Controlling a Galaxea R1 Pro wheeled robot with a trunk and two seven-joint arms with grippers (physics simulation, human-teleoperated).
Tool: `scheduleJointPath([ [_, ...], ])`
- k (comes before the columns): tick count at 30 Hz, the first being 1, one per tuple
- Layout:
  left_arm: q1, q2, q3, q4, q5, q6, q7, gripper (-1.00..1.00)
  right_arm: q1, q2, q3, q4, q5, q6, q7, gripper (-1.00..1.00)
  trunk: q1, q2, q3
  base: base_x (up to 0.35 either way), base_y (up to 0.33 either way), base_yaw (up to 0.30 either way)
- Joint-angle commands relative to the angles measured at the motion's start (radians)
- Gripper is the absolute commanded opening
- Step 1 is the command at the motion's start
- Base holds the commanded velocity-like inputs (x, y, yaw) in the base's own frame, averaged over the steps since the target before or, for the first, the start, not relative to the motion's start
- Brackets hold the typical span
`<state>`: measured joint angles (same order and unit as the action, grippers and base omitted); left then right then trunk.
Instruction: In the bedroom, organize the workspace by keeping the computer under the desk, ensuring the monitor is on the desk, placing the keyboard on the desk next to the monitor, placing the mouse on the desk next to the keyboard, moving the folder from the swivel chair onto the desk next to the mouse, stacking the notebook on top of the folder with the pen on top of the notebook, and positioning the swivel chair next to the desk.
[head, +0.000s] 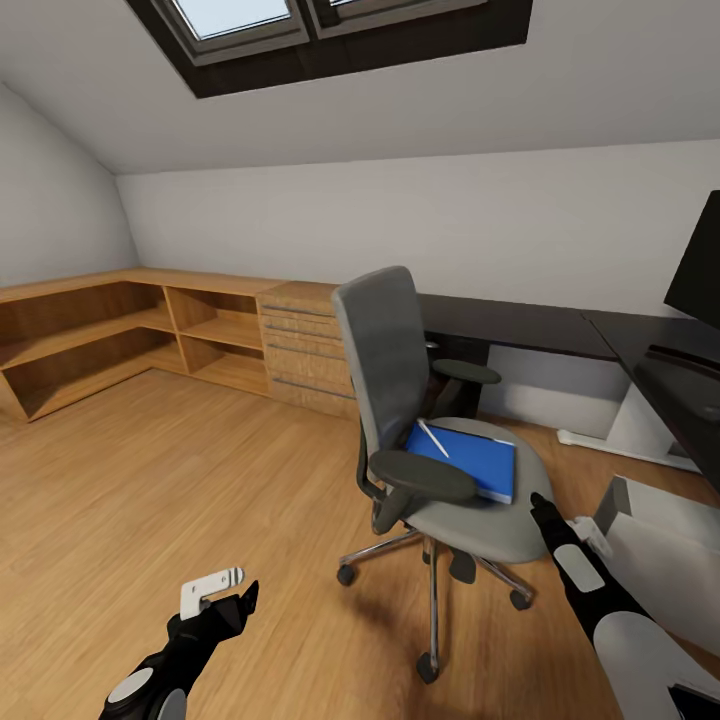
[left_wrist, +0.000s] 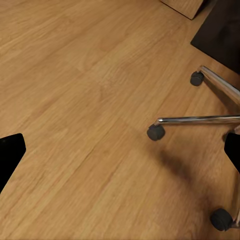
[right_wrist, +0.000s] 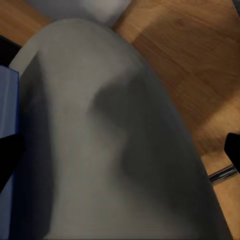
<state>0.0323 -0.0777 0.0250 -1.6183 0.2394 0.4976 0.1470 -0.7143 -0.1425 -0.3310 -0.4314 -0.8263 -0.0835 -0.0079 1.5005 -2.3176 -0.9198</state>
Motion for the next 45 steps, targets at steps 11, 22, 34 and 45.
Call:
scheduleJointPath([
  [11, 0.000, 0.000, 0.002, -0.002, 0.011, 0.005, 0.006, 1.00, 0.000, -0.002, 0.001, -0.003, -0.011, -0.002, -0.001, 1.00, 0.000, 0.000, -0.001, 0.000, 0.000, 0.000],
  [22, 0.000, 0.000, 0.003, -0.002, 0.010, 0.003, 0.006, 1.00, 0.001, -0.002, 0.001, -0.003, -0.010, -0.004, 0.001, 1.00, 0.000, 0.000, -0.001, 0.065, -0.023, 0.000],
  [34, 0.000, 0.000, 0.003, -0.002, 0.010, 0.003, 0.006, 1.00, 0.001, -0.026, 0.001, 0.002, -0.011, -0.003, 0.000, 1.00, 0.000, 0.000, -0.001, 0.151, -0.054, 0.000],
  [45, 0.000, 0.000, 0.003, -0.002, 0.010, 0.003, 0.006, 1.00, 0.001, -0.038, 0.000, 0.005, -0.012, -0.002, -0.001, 1.00, 0.000, 0.000, -0.001, 0.140, -0.033, 0.000],
])
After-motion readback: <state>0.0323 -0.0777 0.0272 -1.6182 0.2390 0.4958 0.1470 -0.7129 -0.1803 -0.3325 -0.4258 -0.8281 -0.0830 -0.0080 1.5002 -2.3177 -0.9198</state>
